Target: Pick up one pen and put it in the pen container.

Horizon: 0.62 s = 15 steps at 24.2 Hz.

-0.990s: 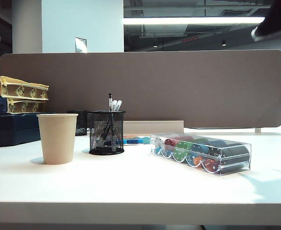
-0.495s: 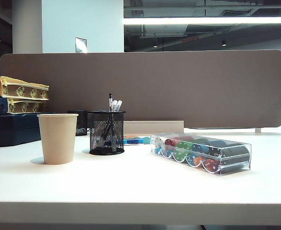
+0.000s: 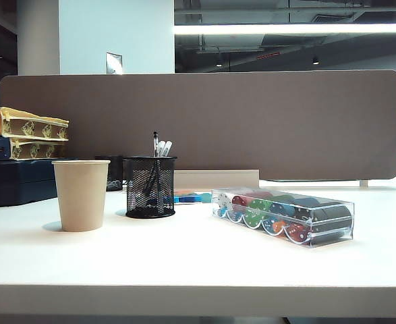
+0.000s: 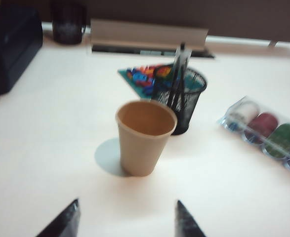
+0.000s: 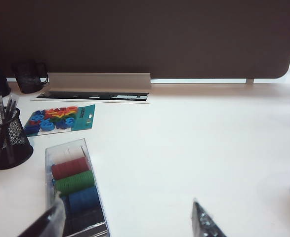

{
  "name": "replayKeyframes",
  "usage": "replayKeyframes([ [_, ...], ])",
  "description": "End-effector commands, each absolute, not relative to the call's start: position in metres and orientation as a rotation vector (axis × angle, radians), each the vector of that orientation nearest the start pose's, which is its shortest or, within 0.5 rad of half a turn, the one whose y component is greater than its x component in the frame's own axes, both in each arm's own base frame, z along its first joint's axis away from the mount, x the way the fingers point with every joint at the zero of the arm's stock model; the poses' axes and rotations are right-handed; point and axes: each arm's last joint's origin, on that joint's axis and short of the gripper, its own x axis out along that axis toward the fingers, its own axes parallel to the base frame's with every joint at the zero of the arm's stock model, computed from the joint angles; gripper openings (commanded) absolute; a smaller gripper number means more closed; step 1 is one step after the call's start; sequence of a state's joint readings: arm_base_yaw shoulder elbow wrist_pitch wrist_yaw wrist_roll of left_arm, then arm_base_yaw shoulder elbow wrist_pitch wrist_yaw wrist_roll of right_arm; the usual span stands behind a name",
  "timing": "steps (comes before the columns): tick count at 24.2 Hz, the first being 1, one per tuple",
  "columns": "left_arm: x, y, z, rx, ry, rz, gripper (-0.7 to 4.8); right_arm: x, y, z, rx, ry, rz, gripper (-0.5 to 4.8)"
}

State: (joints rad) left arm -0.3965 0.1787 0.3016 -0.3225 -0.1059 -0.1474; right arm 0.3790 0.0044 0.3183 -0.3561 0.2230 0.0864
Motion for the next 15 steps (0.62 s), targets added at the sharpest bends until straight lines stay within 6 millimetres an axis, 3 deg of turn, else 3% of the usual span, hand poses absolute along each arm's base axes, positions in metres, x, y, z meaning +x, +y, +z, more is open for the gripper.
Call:
replayKeyframes([
  [1,0.089,-0.033,0.219,-0.112,0.155,-0.247,2.38,0.065,0.018,0.234,0.092,0.024,0.124,3.28],
  [15,0.093,-0.034,0.207,-0.042,0.135,-0.233,2.38,0.068,0.018,0.226,0.091,0.046,0.079,3.28],
])
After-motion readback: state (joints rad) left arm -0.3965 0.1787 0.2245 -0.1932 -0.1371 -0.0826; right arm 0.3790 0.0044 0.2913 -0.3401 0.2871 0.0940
